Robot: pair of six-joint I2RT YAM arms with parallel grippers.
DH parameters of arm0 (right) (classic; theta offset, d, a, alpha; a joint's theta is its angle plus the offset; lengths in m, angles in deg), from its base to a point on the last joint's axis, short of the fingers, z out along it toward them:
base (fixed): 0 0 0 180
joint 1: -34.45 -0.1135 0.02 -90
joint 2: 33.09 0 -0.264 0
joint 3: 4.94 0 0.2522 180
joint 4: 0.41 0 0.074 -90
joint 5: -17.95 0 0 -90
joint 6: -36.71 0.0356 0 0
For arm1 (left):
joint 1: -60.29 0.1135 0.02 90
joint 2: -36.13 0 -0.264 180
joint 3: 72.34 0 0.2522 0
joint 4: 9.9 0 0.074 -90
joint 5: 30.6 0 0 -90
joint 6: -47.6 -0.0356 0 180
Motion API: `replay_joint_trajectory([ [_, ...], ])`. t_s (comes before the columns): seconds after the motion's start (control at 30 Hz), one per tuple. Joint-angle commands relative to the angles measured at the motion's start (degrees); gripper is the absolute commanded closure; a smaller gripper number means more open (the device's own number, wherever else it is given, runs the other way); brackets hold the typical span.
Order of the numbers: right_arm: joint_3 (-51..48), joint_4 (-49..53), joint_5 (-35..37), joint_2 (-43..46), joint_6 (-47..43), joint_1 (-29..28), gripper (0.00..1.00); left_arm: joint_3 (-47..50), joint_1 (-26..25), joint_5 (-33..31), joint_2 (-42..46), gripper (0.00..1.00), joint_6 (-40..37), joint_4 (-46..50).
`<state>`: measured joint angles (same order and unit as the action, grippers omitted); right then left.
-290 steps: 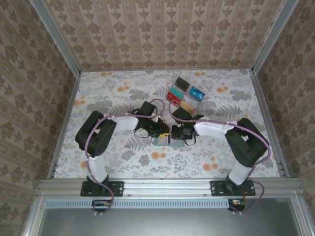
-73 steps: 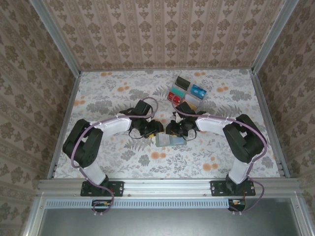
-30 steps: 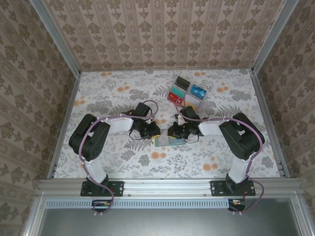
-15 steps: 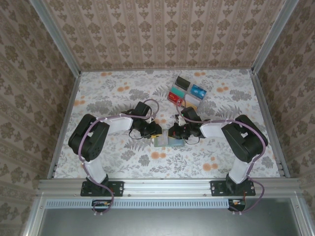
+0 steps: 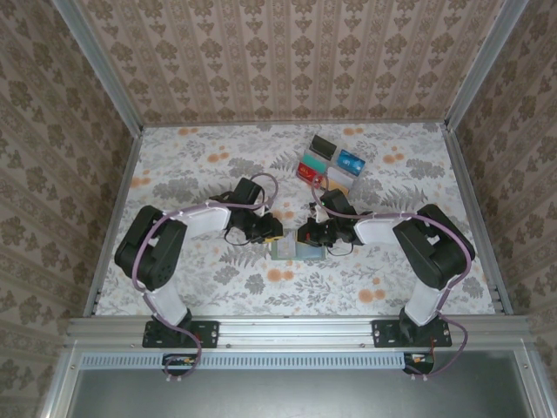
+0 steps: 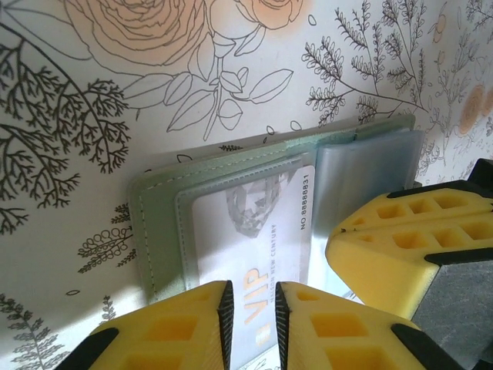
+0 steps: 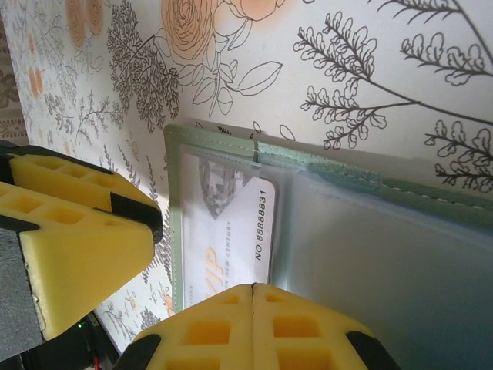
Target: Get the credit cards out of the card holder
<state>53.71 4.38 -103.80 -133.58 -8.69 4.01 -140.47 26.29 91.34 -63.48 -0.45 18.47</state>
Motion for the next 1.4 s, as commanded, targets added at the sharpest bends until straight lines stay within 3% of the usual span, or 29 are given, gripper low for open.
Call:
replay_joint_trajectory([
  [0.0, -0.2, -1.2, -0.9, -1.4, 0.1, -0.2, 1.00, 0.8, 0.0, -1.1, -0.1, 0.77, -0.9, 1.4],
  [0.07, 0.0, -0.9, -1.1, -1.7, 0.4, -0.2, 1.00, 0.8, -0.1, -1.7, -1.2, 0.78, -0.6, 1.9],
  [0.2, 0.3, -0.5, -1.4, -2.0, 0.5, -0.2, 0.86, 0.7, -0.2, -3.0, -3.2, 0.80, -0.3, 3.0],
  [0.4, 1.1, 0.5, -2.0, -2.9, 0.5, -0.2, 0.81, 1.1, -0.6, -3.2, -4.0, 0.81, -0.2, 2.6],
  [0.77, 2.8, 1.8, -2.6, -4.6, -0.1, -0.4, 0.79, 1.4, -0.8, -2.8, -5.0, 0.82, -0.1, 2.3],
  [1.03, 3.5, 7.7, 2.9, -4.3, -0.9, -0.3, 0.76, 1.3, -0.8, -3.6, -4.9, 0.82, -0.1, 2.7],
  [1.37, 3.9, 7.0, 1.7, -5.4, -0.1, -0.5, 0.76, 1.3, -0.8, -3.6, -5.1, 0.82, -0.2, 2.8],
])
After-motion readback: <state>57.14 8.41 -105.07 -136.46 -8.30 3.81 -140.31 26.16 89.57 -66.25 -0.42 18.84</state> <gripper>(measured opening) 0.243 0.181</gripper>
